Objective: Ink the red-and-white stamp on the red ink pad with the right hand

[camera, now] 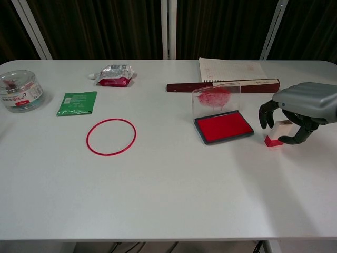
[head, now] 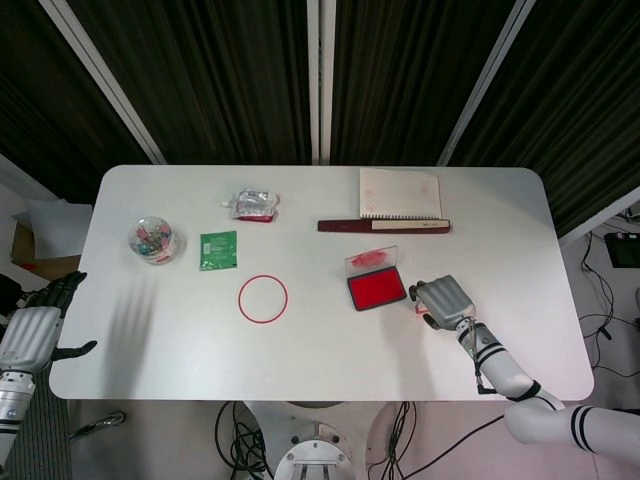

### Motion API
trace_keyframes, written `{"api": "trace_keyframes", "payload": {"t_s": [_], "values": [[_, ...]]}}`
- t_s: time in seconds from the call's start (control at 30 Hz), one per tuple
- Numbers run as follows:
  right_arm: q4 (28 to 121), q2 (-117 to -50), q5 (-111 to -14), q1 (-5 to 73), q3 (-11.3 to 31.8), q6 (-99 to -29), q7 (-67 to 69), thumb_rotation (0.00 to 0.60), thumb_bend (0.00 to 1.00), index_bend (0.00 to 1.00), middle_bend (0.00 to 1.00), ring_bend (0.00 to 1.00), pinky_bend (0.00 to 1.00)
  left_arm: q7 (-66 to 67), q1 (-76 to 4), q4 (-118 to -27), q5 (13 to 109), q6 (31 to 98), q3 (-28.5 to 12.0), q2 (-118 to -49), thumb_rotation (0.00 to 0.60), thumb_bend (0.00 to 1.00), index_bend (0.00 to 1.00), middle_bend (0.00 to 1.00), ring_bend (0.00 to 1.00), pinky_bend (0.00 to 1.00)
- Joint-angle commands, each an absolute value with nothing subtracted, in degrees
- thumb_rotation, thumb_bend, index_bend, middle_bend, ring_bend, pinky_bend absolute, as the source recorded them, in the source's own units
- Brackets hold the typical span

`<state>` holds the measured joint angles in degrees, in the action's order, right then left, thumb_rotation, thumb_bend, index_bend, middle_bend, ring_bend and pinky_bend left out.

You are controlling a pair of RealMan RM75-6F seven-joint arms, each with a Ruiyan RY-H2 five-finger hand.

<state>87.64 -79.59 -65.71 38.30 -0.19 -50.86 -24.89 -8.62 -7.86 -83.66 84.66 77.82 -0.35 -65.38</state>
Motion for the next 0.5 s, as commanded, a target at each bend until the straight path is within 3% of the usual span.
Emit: {"api": "trace_keyframes", "payload": {"t_s": [0.03, 0.1, 0.17, 0.23, 0.33, 0.37, 0.4, 0.47, 0.5], "values": [[88.8, -78.5, -66.7, 37.8, -0.2, -52.0, -25.1, 0.600, 0.23, 0.25, 0.29, 0.71, 0.92, -8.7, -7.8, -83.7, 84.7, 77.9, -0.4, -65.3, 0.600, 0.07, 0.04, 0.07, 0.08, 0.18], [90.2, -77.1, -67.9, 37.2, -0.2, -53.6, -25.0, 0.600, 0.22, 0.09, 0.20, 0.71, 0.91, -8.8, -7.8, -83.7, 84.7, 77.9, -0.3, -65.2, 0.600, 0.07, 0.04, 0.07, 0.09, 0.18], [92.4, -74.8, -70.1, 35.9, -0.5, -56.7, -25.0, 0.600, 0.19, 0.01, 0.15, 0.70, 0.90, -8.8, -7.7, -83.8, 84.7, 78.1, -0.3, -65.1, 0.600, 0.07, 0.04, 0.07, 0.09, 0.18], [94.9, -72.0, -73.0, 34.0, -1.3, -60.6, -24.9, 0.600, 0.17, 0.00, 0.12, 0.66, 0.87, -8.7, -7.5, -84.0, 84.7, 78.2, -0.3, -64.9, 0.600, 0.07, 0.04, 0.07, 0.08, 0.18], [99.6, -66.1, -78.2, 28.9, -3.4, -69.2, -24.0, 0.600, 0.11, 0.00, 0.08, 0.47, 0.80, -8.3, -7.2, -84.6, 84.6, 78.5, -0.2, -64.3, 0.600, 0.07, 0.04, 0.07, 0.08, 0.18], [100.8, -64.6, -79.3, 27.2, -4.0, -71.6, -23.2, 0.600, 0.09, 0.00, 0.06, 0.35, 0.70, -8.2, -7.2, -84.8, 84.5, 78.5, -0.1, -64.2, 0.600, 0.07, 0.04, 0.07, 0.08, 0.19], [101.7, -63.2, -80.2, 25.6, -4.5, -73.8, -21.9, 0.600, 0.06, 0.00, 0.03, 0.19, 0.47, -8.1, -7.2, -85.1, 84.5, 78.5, -0.1, -64.0, 0.600, 0.07, 0.04, 0.07, 0.08, 0.19], [102.0, -61.0, -81.6, 21.9, -5.1, -78.9, -18.6, 0.600, 0.03, 0.00, 0.01, 0.03, 0.12, -7.9, -7.1, -85.6, 84.7, 78.9, -0.2, -63.9, 0.600, 0.07, 0.04, 0.07, 0.08, 0.20], [101.3, -60.7, -82.1, 20.3, -5.2, -81.2, -17.2, 0.600, 0.01, 0.00, 0.00, 0.00, 0.02, -7.9, -7.0, -85.7, 84.8, 79.2, -0.3, -64.0, 0.600, 0.07, 0.04, 0.07, 0.08, 0.20]]}}
